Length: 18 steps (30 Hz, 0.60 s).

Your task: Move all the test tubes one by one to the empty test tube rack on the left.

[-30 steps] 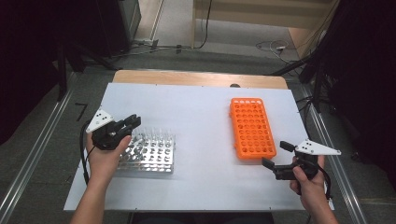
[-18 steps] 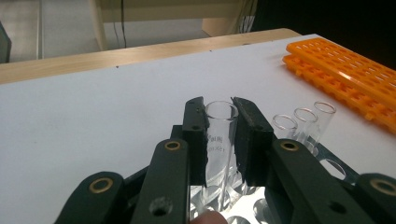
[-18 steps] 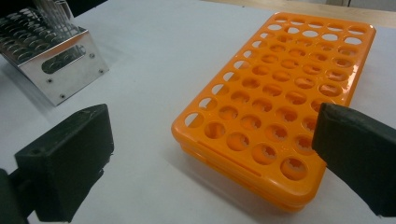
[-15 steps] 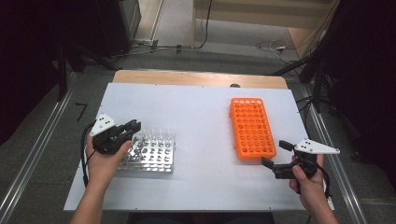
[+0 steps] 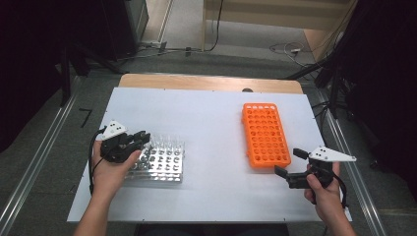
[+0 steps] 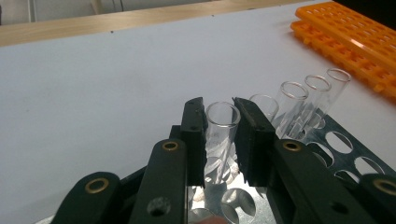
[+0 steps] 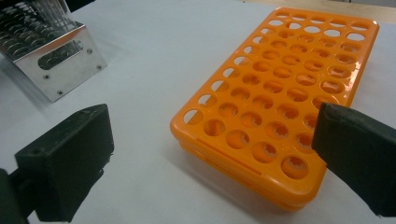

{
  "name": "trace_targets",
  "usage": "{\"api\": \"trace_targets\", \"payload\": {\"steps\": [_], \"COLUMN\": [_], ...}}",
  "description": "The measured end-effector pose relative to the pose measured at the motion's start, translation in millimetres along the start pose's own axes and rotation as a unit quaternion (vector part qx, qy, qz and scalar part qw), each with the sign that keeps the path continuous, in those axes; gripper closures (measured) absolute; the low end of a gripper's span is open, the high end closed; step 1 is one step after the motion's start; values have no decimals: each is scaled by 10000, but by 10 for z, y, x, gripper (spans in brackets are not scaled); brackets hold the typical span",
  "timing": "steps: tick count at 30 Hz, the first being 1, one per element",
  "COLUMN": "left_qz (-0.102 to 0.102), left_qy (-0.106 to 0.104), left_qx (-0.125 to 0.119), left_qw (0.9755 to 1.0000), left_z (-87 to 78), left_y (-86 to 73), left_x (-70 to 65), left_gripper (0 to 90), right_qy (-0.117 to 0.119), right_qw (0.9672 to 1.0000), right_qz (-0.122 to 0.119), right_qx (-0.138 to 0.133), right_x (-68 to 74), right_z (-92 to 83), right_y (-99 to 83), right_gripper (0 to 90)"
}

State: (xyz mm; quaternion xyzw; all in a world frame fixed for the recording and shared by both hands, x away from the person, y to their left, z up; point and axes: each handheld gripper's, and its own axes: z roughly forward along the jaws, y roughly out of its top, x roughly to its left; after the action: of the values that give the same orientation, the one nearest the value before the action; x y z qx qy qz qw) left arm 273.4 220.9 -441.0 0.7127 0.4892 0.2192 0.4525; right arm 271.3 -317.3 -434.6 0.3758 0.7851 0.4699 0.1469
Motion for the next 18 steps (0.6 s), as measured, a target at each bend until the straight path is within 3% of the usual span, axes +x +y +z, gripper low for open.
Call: {"api": "trace_targets", "payload": {"steps": [18], "left_qz": [-75], "left_qy": [14], "left_qx": [269], "left_qw": [9996], "left_z": [27], "left_y": [8], "left_x": [7], "left_gripper": [713], "right_qy": [-38], "right_qw": [10000], "right_qz": [-9], "right_qx": [24], "right_x": [-3], "right_z": [8], "right_y": [-2], "right_gripper": [0]}}
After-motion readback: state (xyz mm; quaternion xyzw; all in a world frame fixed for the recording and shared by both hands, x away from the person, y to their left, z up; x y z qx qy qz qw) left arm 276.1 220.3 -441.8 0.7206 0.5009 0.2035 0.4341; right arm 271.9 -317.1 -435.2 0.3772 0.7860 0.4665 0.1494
